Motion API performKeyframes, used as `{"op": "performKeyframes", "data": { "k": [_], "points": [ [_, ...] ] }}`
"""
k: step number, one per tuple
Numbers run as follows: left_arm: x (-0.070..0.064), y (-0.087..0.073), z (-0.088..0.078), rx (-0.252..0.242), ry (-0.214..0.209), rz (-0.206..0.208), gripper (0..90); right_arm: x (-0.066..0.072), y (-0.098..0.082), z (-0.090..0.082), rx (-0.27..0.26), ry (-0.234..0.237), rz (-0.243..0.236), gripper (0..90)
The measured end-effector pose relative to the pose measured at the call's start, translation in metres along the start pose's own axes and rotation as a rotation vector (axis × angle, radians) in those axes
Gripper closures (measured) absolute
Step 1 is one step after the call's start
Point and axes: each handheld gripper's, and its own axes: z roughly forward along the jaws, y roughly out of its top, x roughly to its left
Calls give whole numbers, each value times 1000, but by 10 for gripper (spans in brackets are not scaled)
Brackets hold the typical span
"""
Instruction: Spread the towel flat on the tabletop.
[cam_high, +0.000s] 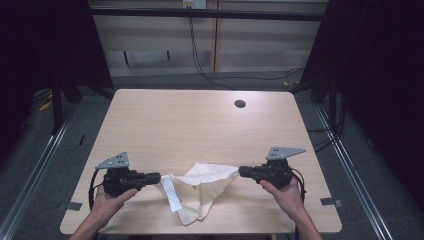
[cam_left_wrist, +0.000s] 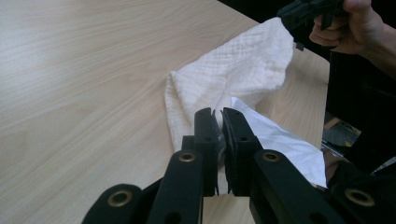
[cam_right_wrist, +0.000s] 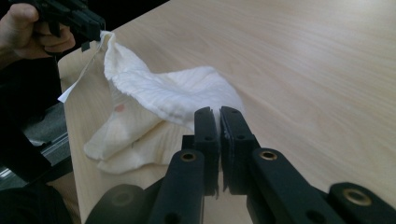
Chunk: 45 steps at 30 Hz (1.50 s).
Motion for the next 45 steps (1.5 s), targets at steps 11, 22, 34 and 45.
{"op": "performKeyframes", "data": {
  "k": [11,22,34,45],
  "points": [
    [0,27,-15,-79,16,23,854,0,30,-8,-33,-5,-22,861],
    [3,38,-32,-137,42,34,856,2,63,-12,-82,7,-53,860],
    [-5,64,-55,-174,88,102,857,21,99,-33,-100,7,-142,861],
    [-18,79,-70,-231,101,150,858,37,116,-53,-142,-1,-178,861]
  ]
}}
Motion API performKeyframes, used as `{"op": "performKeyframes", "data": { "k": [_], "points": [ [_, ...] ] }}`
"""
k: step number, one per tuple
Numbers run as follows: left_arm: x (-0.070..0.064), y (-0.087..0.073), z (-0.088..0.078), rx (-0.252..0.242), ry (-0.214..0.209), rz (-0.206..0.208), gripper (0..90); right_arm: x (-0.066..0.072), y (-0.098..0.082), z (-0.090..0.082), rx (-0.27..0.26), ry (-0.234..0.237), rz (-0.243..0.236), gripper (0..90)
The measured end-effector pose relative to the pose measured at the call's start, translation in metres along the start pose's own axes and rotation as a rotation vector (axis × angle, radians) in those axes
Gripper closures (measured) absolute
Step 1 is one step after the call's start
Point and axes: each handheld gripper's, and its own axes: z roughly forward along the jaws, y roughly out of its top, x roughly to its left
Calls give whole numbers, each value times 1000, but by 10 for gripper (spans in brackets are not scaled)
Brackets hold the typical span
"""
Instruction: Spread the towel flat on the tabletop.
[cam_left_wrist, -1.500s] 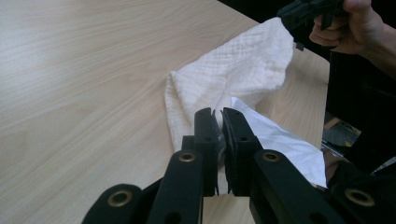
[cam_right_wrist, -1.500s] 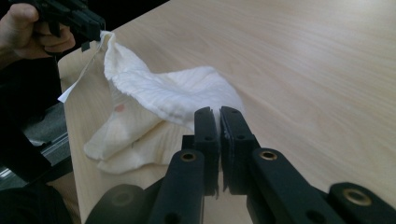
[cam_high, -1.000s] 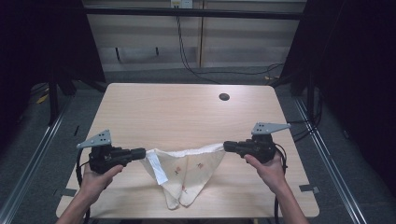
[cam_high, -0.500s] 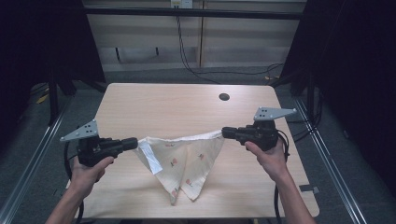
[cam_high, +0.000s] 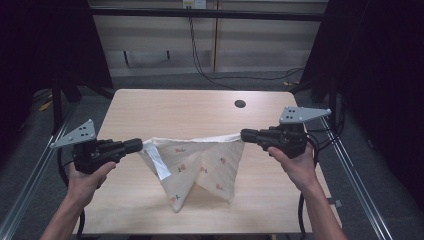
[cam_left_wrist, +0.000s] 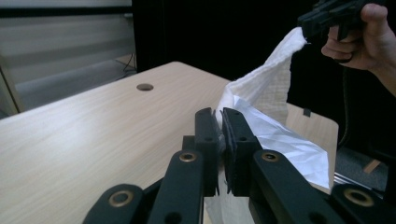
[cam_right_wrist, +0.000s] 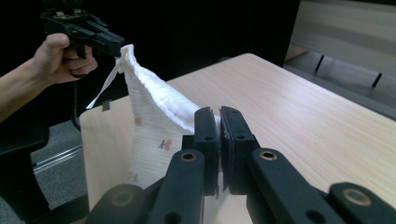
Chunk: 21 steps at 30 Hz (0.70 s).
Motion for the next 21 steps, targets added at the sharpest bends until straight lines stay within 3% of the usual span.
{"op": "performKeyframes", "data": {
  "k": [3,5,10,14,15,17,18,20,21],
  "points": [
    [-8,3,-6,-9,-3,12,858,11,1,-4,-1,3,-46,861],
    [-16,3,-10,-4,-14,37,858,16,-1,-5,-6,4,-48,862],
    [-26,7,-20,-28,-19,53,858,27,2,-16,-15,10,-56,863],
    [-32,20,-31,-51,-33,61,859,38,11,-28,-21,17,-64,863],
    [-33,24,-32,-57,-34,45,858,41,13,-31,-24,21,-67,862],
    [-35,29,-33,-52,-12,67,858,46,15,-34,-26,16,-77,862],
    [-34,27,-26,-35,-6,67,858,44,12,-34,-41,41,-54,862],
    [-31,23,-21,-30,-21,49,858,41,9,-32,-40,41,-44,862],
    [-27,20,-15,-24,-22,41,858,33,0,-28,-33,9,-26,862]
  ]
}}
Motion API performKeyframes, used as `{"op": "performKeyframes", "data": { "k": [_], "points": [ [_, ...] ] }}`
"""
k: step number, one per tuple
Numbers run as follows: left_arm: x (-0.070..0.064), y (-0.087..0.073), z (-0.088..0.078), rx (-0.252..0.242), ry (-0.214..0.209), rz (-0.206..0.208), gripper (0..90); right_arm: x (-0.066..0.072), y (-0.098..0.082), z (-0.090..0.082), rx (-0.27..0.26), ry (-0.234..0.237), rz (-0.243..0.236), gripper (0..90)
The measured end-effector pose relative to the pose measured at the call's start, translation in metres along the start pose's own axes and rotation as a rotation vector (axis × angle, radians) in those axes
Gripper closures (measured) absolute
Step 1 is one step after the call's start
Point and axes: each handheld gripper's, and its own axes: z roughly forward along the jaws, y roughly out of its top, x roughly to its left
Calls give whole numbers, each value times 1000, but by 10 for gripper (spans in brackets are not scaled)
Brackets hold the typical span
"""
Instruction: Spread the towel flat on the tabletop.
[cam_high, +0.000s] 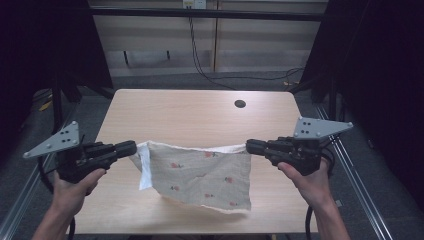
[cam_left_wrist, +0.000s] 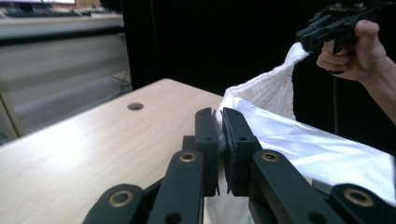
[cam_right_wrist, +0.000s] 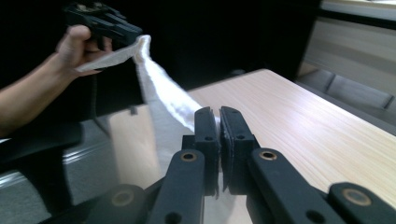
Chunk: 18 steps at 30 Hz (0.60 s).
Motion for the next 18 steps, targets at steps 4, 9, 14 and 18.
{"op": "performKeyframes", "data": {
  "k": [4,9,14,18],
  "points": [
    [23,-17,29,35,11,-63,858,-22,-22,13,29,-25,56,862],
    [33,-24,43,50,22,-84,858,-42,-39,25,50,-41,100,862],
    [45,-35,55,59,32,-119,857,-64,-52,38,70,-44,150,861],
    [51,-51,61,74,44,-164,857,-77,-58,48,76,-47,176,861]
  ]
}}
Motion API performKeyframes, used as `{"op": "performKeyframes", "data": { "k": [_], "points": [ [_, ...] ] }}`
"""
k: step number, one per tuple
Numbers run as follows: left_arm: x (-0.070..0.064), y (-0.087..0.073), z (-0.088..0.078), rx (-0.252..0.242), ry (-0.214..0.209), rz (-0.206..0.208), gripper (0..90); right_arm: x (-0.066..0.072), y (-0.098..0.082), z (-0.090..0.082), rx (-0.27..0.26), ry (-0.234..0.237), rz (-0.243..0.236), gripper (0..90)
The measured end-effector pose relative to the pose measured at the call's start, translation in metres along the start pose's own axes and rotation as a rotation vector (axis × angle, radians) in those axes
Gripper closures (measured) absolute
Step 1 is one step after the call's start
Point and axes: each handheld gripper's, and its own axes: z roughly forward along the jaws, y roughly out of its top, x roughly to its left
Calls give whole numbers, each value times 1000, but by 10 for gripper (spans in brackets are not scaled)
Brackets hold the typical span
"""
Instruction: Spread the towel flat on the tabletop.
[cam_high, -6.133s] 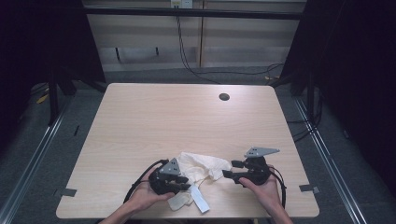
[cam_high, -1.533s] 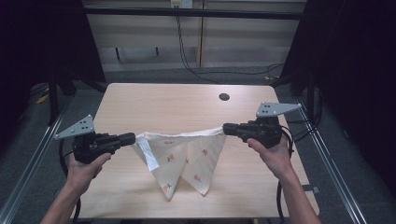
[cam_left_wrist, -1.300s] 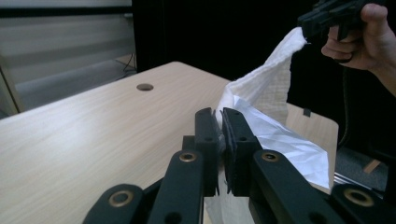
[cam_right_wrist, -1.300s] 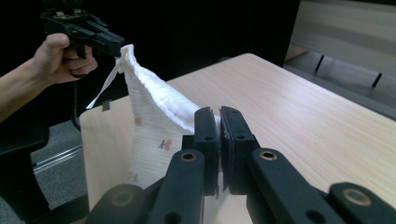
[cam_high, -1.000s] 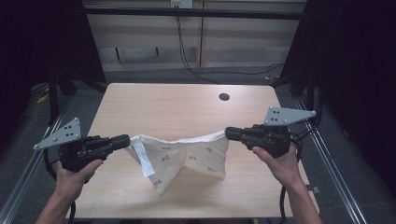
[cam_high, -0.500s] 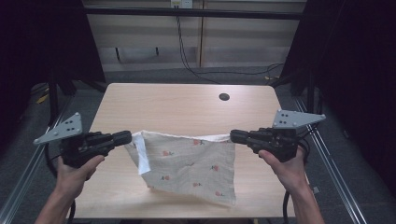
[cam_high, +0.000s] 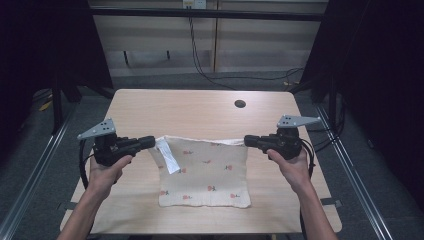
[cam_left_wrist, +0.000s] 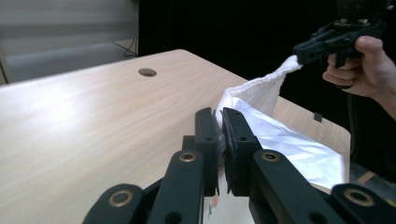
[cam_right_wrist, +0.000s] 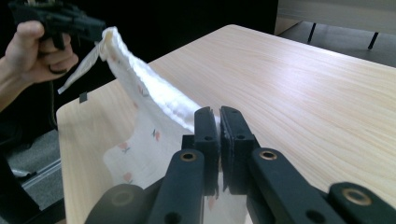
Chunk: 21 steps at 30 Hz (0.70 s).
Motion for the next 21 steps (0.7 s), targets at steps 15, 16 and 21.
{"op": "performKeyframes", "data": {
  "k": [15,16,21],
  "points": [
    [51,-19,44,93,73,-81,851,-44,-21,46,46,-32,97,845],
    [54,-21,47,107,77,-87,851,-46,-23,49,44,-36,111,845],
    [67,-33,57,143,99,-114,846,-55,-31,66,60,-86,132,806]
  ]
}}
